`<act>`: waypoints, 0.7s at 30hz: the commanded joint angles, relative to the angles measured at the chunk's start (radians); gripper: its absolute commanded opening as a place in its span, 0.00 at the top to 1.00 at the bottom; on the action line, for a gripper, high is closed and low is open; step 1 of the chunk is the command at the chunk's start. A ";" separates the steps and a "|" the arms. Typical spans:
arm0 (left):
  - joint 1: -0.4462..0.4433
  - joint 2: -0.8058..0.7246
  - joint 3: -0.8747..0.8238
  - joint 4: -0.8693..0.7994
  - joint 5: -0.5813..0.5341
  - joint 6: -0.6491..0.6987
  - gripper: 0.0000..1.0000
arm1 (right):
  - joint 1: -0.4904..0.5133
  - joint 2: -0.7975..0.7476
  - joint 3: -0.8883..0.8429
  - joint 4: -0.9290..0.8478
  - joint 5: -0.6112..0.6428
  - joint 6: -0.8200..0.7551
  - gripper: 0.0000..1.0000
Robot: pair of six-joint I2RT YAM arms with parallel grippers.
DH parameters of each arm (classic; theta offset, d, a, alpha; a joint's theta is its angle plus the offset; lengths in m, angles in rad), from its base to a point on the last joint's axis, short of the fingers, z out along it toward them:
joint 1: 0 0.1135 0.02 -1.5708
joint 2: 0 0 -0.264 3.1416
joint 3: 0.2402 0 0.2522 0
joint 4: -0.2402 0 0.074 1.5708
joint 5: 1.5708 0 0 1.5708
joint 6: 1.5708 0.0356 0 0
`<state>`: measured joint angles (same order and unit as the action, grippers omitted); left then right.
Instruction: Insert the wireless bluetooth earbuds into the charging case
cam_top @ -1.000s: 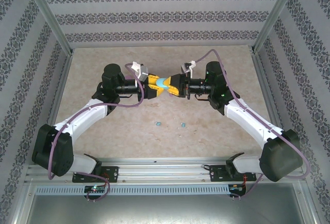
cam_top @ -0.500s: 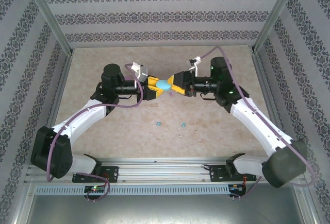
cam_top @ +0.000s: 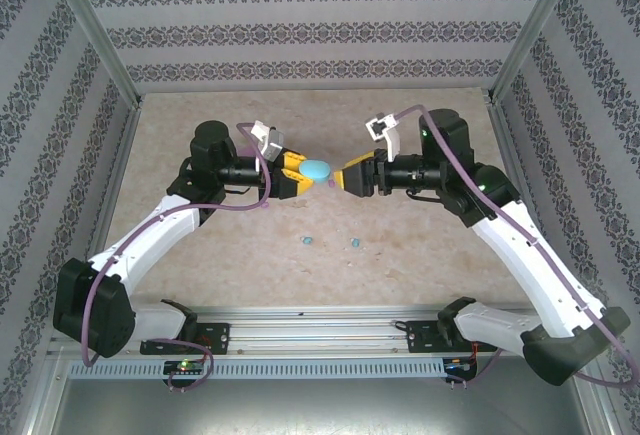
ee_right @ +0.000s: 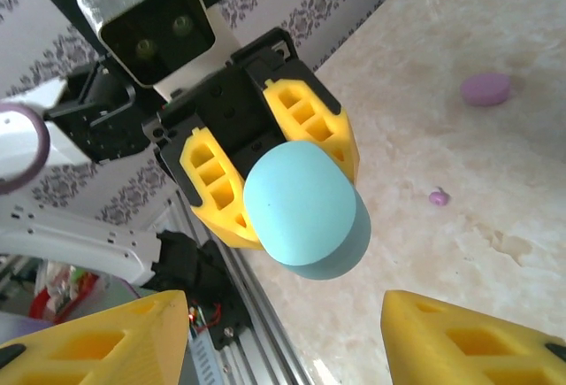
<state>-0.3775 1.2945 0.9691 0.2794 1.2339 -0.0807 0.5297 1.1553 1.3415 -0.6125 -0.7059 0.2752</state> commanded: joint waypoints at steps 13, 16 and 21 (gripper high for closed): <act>0.008 -0.006 -0.001 0.149 0.108 -0.169 0.80 | 0.086 0.059 0.088 -0.105 0.115 -0.233 0.34; 0.009 -0.003 0.005 0.162 0.117 -0.189 0.80 | 0.098 0.071 0.102 -0.103 0.138 -0.262 0.32; 0.008 -0.001 0.016 0.163 0.133 -0.206 0.81 | 0.124 0.110 0.157 -0.106 0.137 -0.286 0.32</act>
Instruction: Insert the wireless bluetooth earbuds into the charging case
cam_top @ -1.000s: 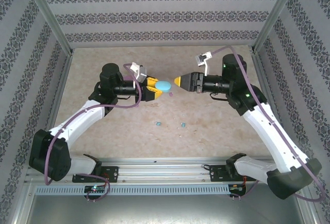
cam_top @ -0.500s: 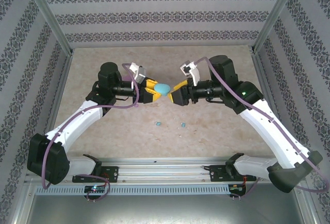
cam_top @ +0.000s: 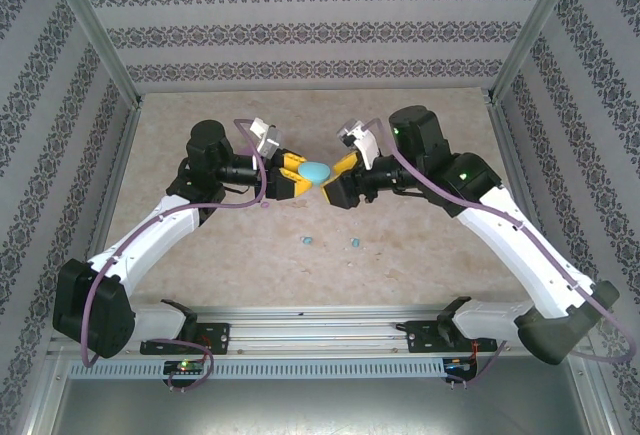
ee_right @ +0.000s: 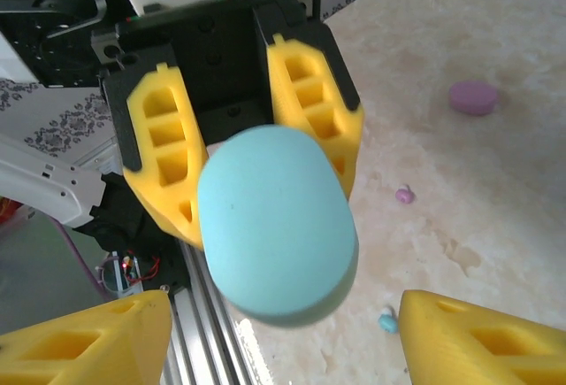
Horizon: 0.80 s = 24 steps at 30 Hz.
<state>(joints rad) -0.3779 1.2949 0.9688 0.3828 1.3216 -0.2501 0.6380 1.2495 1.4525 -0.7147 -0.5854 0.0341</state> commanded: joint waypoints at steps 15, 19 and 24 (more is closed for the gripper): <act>0.010 -0.009 0.019 0.032 0.073 -0.040 0.81 | 0.044 0.088 0.112 -0.038 -0.023 -0.097 0.48; 0.009 -0.003 0.030 0.026 0.078 -0.034 0.81 | 0.045 0.085 0.110 -0.035 -0.019 -0.108 0.61; 0.009 -0.008 0.035 0.024 0.079 -0.022 0.81 | 0.042 0.057 0.083 0.016 -0.022 -0.089 0.70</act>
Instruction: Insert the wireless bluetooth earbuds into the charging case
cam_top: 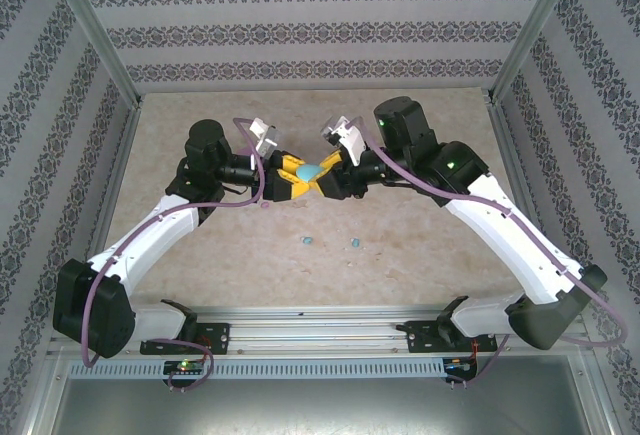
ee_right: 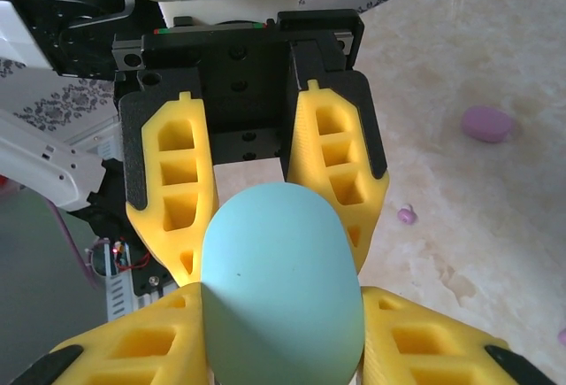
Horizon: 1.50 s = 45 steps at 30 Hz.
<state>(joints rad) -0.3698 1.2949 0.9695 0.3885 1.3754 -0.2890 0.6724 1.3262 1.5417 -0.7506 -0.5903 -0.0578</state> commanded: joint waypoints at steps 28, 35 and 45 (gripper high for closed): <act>0.002 -0.090 0.019 -0.011 -0.065 0.124 0.81 | -0.207 -0.050 -0.184 0.389 -0.185 0.506 0.50; 0.001 -0.092 0.019 -0.039 -0.093 0.134 0.81 | -0.208 -0.054 -0.193 0.410 -0.157 0.556 0.44; 0.001 -0.077 0.011 -0.093 -0.154 0.161 0.81 | -0.206 -0.102 -0.210 0.380 -0.095 0.590 0.39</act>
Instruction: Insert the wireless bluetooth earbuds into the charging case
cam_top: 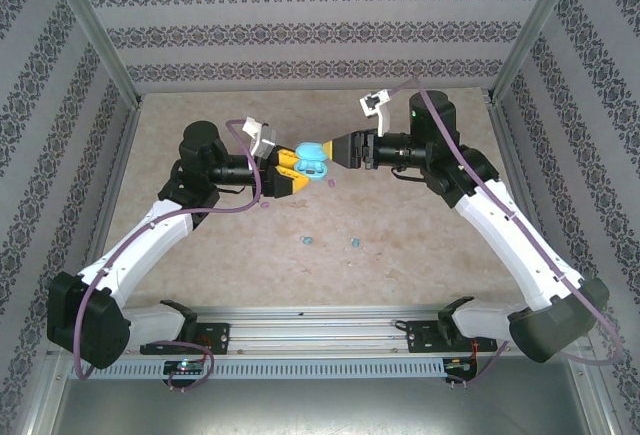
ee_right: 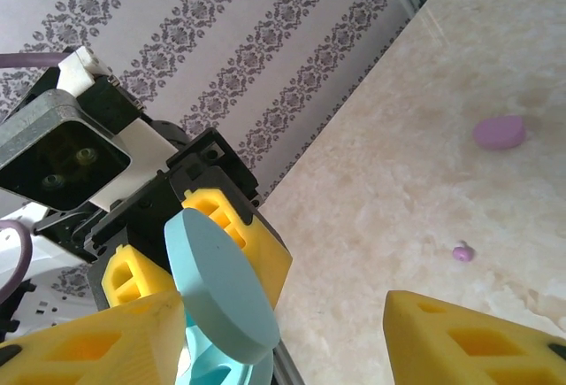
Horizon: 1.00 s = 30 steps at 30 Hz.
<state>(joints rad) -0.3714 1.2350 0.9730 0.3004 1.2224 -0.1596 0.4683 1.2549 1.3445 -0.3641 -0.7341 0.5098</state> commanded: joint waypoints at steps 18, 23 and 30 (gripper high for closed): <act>0.092 -0.010 -0.090 0.013 -0.122 -0.017 0.80 | 0.052 -0.106 -0.169 -0.030 0.244 0.236 0.41; 0.137 -0.047 -0.145 0.000 -0.182 -0.003 0.81 | 0.142 -0.102 -0.275 -0.064 0.467 0.387 0.47; 0.165 -0.131 -0.190 -0.130 -0.268 0.106 0.81 | 0.296 -0.029 -0.465 0.050 0.631 0.686 0.54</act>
<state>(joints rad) -0.2203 1.1503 0.7940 0.2165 0.9920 -0.1196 0.7170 1.1912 0.9226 -0.3824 -0.2131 1.0271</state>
